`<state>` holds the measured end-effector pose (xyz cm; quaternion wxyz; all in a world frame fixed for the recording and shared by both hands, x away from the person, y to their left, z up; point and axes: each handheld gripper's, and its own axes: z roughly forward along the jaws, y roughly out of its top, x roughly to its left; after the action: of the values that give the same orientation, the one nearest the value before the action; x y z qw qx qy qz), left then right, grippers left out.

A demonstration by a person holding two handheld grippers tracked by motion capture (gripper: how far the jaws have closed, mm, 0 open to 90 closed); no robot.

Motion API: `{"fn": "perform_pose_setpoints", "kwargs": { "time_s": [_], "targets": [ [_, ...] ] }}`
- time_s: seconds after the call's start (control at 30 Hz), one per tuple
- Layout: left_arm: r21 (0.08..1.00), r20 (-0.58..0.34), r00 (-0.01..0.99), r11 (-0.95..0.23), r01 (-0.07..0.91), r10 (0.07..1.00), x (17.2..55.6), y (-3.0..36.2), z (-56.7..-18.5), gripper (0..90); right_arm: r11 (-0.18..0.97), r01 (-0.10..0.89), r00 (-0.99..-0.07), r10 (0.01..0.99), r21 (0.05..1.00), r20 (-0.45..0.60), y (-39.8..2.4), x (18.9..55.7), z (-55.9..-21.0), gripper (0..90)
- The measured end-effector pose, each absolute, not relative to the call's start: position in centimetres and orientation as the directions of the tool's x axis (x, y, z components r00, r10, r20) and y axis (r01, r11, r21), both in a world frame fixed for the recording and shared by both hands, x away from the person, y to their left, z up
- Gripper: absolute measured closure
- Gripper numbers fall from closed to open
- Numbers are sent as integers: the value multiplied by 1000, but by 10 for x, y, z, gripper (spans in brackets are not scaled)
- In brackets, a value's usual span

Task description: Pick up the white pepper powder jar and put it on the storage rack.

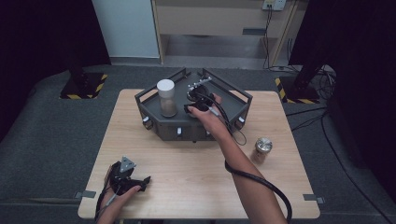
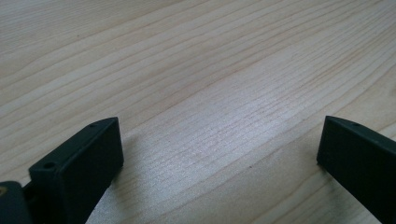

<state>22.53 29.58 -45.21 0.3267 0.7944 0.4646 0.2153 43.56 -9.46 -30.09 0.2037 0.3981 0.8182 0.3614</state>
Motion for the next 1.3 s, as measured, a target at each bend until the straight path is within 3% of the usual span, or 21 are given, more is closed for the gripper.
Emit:
{"fn": "perform_pose_setpoints", "kwargs": {
  "time_s": [1.07, 1.3],
  "targets": [
    [720, 39, 474, -354, 597, 880, 226, 296, -452, 0, 396, 514, -594, 804, 761, -18, -99, 439, -310, 304],
    [720, 39, 474, -354, 597, 880, 226, 296, -452, 0, 397, 493, -602, 798, 774, -26, -100, 435, -307, 220]
  ]
}}
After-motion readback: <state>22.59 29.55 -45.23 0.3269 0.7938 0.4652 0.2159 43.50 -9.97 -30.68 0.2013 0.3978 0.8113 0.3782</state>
